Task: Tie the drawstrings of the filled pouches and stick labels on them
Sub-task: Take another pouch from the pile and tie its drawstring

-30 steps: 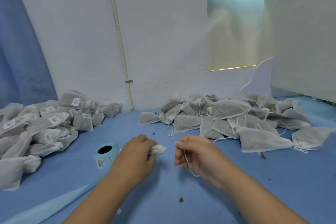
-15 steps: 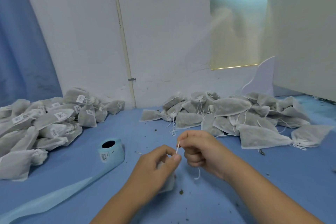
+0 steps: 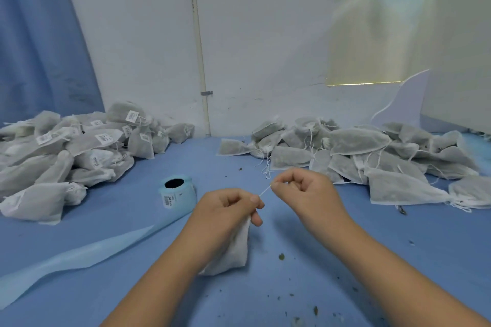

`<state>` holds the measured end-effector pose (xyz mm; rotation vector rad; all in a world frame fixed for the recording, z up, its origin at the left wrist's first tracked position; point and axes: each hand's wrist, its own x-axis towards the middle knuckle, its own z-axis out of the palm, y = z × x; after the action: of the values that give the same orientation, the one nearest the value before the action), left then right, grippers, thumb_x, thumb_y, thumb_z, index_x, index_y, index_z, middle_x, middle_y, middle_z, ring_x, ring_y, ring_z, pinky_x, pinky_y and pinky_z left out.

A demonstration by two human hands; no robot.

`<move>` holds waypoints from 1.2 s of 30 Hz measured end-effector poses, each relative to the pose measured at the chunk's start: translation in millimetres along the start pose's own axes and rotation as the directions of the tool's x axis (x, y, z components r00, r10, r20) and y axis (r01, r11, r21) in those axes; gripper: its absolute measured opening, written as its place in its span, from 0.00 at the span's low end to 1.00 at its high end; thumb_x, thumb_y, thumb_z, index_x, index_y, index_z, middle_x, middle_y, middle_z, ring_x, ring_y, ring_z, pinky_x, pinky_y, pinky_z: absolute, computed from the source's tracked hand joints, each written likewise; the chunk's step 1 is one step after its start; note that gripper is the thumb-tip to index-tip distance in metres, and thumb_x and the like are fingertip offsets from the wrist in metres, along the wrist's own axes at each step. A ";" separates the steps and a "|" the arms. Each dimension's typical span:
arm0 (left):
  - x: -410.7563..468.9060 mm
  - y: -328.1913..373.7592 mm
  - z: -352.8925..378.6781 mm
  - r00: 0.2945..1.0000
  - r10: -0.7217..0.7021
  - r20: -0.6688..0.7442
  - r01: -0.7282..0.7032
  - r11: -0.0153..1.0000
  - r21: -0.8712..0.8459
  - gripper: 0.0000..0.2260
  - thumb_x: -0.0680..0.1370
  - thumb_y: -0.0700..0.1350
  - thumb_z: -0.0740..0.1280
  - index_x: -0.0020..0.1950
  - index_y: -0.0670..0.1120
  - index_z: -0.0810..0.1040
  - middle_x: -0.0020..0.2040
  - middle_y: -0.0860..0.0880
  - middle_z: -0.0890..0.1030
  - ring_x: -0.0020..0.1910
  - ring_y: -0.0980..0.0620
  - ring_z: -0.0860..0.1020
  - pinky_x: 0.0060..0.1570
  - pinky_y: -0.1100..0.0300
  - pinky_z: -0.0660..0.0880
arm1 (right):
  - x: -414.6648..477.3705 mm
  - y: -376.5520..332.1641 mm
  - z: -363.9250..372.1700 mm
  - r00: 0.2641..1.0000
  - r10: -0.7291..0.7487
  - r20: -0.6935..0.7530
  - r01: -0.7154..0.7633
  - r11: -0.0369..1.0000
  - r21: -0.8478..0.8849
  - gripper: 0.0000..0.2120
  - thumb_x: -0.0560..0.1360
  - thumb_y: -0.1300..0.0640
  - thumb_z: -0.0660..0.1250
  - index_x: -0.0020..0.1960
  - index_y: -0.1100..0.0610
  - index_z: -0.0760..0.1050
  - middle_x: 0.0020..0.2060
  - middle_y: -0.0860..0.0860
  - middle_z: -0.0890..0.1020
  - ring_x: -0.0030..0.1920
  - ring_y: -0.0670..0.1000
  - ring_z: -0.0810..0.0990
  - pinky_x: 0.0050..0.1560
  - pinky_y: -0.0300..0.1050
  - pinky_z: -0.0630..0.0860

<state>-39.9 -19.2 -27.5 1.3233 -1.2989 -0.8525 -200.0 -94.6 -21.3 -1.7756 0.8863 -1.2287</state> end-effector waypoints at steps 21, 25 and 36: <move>-3.8 -6.7 -7.3 0.913 0.376 -0.158 -0.269 0.846 0.461 0.08 0.78 0.43 0.69 0.41 0.44 0.85 0.33 0.50 0.79 0.35 0.57 0.76 0.38 0.66 0.70 | -17.1 -1.0 14.8 0.943 -0.257 0.210 0.307 0.916 -0.260 0.12 0.72 0.62 0.69 0.35 0.48 0.77 0.19 0.44 0.61 0.24 0.45 0.61 0.29 0.33 0.61; -5.7 -8.2 -8.1 0.936 0.353 -0.008 -0.298 0.800 0.520 0.08 0.77 0.47 0.69 0.40 0.56 0.84 0.34 0.62 0.79 0.37 0.63 0.76 0.36 0.70 0.68 | -14.5 -3.9 9.4 0.954 -0.271 0.126 0.296 0.909 -0.294 0.12 0.71 0.62 0.69 0.33 0.49 0.76 0.18 0.45 0.62 0.24 0.45 0.62 0.28 0.34 0.60; -4.7 6.2 -23.5 0.920 -0.253 0.298 0.339 0.898 -0.282 0.05 0.68 0.44 0.70 0.33 0.45 0.82 0.26 0.51 0.68 0.22 0.55 0.62 0.24 0.63 0.65 | -16.4 9.3 23.9 0.972 -0.013 0.235 0.054 0.984 -0.171 0.11 0.74 0.53 0.69 0.35 0.55 0.80 0.25 0.47 0.67 0.27 0.45 0.65 0.31 0.35 0.66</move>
<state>-19.5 -9.3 -17.6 1.1850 -1.0939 -1.4317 -183.0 -79.5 -41.5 -2.0355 0.8516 -0.9603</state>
